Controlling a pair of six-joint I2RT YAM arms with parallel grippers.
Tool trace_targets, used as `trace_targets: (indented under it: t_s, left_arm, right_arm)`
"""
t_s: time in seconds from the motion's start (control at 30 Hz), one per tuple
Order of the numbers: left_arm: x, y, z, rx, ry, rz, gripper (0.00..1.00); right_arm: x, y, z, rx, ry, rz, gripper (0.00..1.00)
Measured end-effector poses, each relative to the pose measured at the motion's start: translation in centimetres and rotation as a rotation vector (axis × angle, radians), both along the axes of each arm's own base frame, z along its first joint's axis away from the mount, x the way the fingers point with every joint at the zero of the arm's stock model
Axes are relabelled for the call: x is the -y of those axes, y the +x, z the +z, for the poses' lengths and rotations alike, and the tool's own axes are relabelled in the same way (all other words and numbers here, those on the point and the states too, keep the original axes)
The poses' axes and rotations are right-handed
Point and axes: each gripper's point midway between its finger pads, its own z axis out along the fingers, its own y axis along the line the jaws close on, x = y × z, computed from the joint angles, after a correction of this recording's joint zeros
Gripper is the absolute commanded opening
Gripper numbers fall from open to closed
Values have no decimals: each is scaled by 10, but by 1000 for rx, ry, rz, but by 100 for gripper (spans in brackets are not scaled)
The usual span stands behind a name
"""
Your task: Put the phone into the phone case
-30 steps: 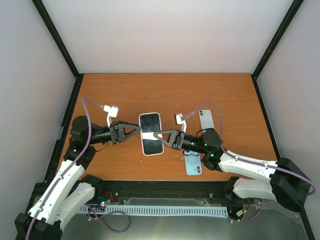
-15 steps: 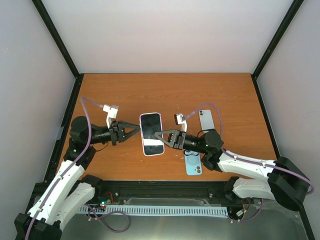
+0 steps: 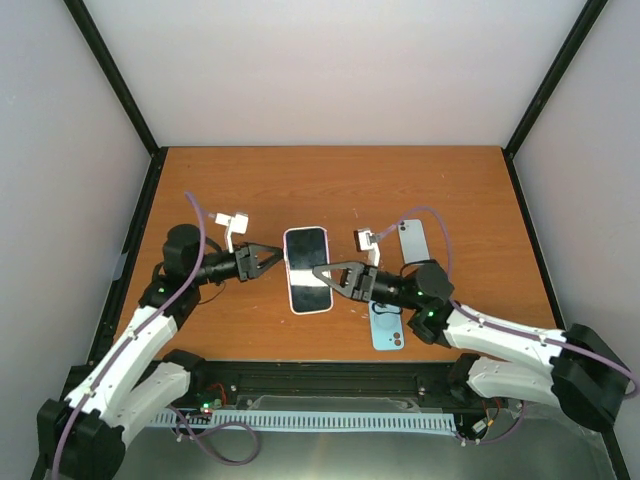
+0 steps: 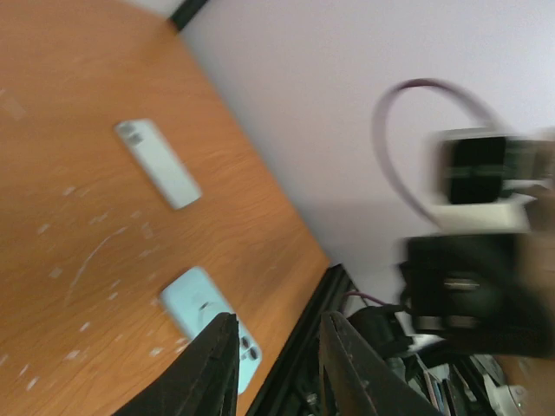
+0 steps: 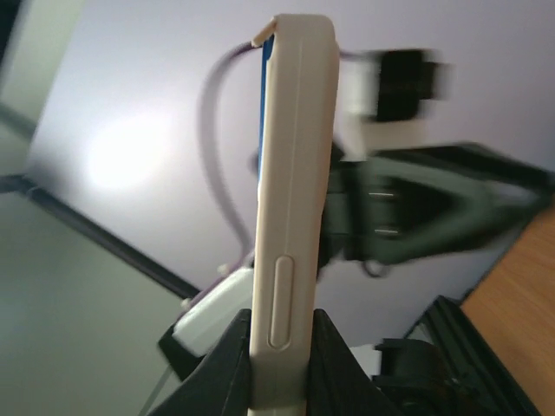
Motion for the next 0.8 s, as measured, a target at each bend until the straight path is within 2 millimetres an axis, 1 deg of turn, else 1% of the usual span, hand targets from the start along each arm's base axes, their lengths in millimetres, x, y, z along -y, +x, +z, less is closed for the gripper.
trace_targets:
  t_s: [0.07,0.1,0.17,0.2,0.27,0.37,0.43,0.5,0.53,0.67,0.73,0.8]
  left_arm:
    - [-2,9,-25,-78,41,40,31]
    - [-4,12,-38,-119,63,61,35]
    - [-7,15,-54,-168,98,90,42]
    - [-9,16,-59,-185,111,103,47]
    - [-11,18,-64,-198,128,121,55]
    - [-12,17,-65,-209,130,123,68]
    - [-9,12,-56,-195,102,97,76]
    - [-6,5,-39,-155,56,62,82]
    - [-5,1,-27,-126,25,42,85]
    - [-2,-15,17,-7,-65,-18,87]
    - [-1,-17,31,26,-85,-38,87]
    - [0,-18,39,47,-95,-53,83]
  right_arm:
    - [7,-12,16,52,36,19,9]
    - [11,-16,23,78,54,20,9]
    - [18,-22,35,120,81,13,9]
    - [20,-23,39,137,87,6,10]
    - [22,-23,40,159,75,-8,10]
    - [20,-16,29,164,7,-50,11]
    - [18,-11,19,169,-39,-77,11]
    - [15,-7,8,171,-88,-90,12]
    - [13,-5,1,170,-116,-94,12]
    - [4,2,-24,154,-192,-90,12]
    - [0,5,-34,141,-218,-84,12]
    - [-4,6,-42,129,-237,-73,12]
